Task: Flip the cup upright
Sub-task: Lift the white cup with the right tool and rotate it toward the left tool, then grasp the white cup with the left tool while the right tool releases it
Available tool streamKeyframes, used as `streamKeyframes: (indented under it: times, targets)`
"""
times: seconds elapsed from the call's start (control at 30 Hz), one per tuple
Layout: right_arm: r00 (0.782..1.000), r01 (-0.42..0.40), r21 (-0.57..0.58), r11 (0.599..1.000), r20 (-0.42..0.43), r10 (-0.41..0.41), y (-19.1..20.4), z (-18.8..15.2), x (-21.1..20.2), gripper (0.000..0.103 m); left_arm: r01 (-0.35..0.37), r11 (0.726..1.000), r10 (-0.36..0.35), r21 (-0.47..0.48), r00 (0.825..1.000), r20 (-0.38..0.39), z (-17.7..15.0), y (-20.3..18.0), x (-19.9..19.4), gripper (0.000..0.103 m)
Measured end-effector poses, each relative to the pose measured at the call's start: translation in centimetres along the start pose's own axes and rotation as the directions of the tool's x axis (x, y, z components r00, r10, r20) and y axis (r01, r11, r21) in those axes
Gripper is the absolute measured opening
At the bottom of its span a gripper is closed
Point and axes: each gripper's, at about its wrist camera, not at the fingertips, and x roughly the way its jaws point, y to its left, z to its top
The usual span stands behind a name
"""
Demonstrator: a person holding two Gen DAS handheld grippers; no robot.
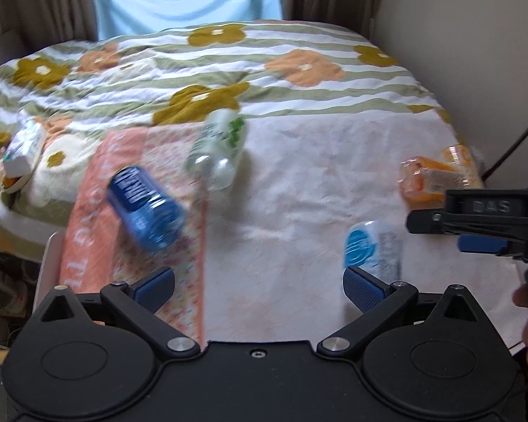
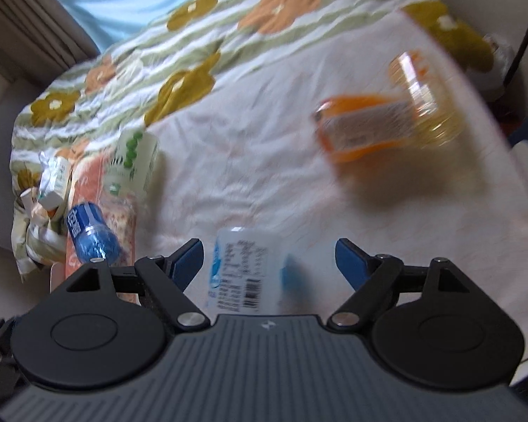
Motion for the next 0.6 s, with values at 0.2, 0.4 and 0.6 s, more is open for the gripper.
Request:
streamKeyframes:
  times: [0.2,0.4,0.6]
  targets:
    - [0.996,0.079,-0.011,0.997,0.029,-0.079,-3.3,0.2,-2.6,0.103,0.059,0.997,-0.057,0.055,0.998,-0.031,1.9,-3.3,1.7,0.103]
    - [0.991,0.13,-0.011,0.991,0.03,-0.13,-6.2,-0.7,-3.1,0.103,0.121,0.989,-0.112,0.083,0.987,-0.113,3.1,-6.0,4.8,0.103]
    - [0.991,0.131,0.044,0.99,-0.001,-0.131,-8.4,-1.7,-2.5,0.103,0.148,0.985,-0.128,0.093,0.971,-0.2,3.9,-7.4,7.9,0.101]
